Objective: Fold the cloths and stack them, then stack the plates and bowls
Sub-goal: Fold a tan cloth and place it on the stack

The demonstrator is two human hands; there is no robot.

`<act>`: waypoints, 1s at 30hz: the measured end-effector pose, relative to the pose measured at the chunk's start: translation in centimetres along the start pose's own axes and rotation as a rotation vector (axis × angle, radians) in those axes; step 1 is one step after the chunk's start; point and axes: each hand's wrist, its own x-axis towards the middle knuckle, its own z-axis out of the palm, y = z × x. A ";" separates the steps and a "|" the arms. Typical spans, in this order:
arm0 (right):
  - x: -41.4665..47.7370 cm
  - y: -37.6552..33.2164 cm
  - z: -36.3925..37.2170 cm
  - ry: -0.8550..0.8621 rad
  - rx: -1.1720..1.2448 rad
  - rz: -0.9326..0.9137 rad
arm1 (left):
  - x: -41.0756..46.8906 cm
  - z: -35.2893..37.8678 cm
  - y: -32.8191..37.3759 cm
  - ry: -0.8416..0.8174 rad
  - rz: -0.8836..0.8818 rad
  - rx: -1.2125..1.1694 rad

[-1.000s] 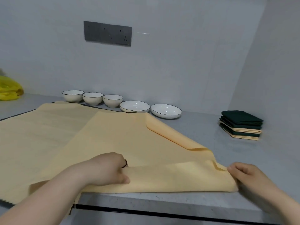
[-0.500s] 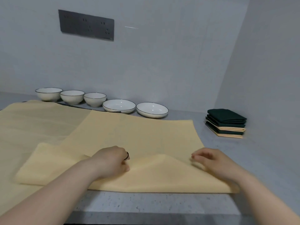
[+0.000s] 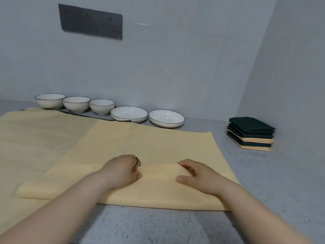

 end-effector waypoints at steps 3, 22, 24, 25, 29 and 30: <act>0.4 0.3 0.1 0.058 -0.081 -0.025 | -0.1 0.1 -0.1 0.028 -0.008 0.023; -4.7 3.9 -3.0 0.133 -0.175 0.114 | -2.6 -0.8 0.3 -0.186 0.082 -0.270; -4.5 3.7 -3.3 0.122 -0.165 0.124 | -2.6 -1.4 -1.0 -0.178 0.047 -0.250; -4.3 3.6 -3.3 0.116 -0.165 0.128 | -2.5 -1.6 -1.6 -0.167 0.030 -0.241; -2.9 3.0 -3.4 0.120 -0.155 0.147 | -1.4 -2.5 -3.1 -0.122 -0.019 -0.187; -2.3 2.8 -3.4 0.129 -0.152 0.151 | -1.0 -2.6 -3.3 -0.110 -0.034 -0.160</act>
